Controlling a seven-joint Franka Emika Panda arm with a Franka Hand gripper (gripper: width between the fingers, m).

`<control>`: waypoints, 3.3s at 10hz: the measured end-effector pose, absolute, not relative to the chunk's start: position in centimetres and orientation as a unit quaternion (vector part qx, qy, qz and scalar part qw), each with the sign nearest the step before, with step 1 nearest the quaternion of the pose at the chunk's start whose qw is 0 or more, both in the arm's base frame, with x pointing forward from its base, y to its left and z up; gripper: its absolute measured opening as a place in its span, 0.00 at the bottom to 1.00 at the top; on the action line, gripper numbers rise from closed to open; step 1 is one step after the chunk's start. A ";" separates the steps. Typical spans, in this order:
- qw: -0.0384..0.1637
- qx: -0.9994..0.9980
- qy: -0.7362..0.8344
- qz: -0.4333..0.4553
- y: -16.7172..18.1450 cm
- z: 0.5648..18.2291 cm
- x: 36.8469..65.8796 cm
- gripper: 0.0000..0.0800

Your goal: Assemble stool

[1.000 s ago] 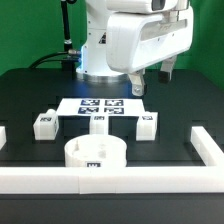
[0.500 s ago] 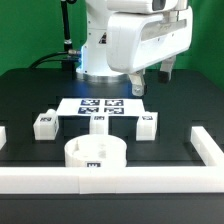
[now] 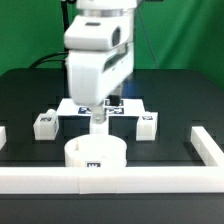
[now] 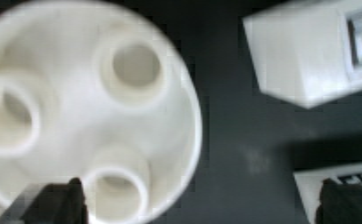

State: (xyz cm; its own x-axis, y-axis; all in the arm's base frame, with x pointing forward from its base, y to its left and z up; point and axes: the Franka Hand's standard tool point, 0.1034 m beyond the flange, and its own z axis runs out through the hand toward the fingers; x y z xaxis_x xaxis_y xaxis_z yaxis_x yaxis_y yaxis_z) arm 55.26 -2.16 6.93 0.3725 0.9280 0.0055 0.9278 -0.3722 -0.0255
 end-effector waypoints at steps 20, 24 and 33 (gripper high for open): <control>0.020 -0.838 -0.546 -0.002 -1.9 1.3 56.0 0.04; 0.020 -0.838 -0.546 -0.002 -1.9 1.3 56.0 0.04; 0.030 -0.843 -0.537 -0.023 11.0 1.2 57.4 0.04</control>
Offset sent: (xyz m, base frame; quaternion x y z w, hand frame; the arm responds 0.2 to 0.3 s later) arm 0.0116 -0.0219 -0.0308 0.0181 -0.0036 0.0809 0.9965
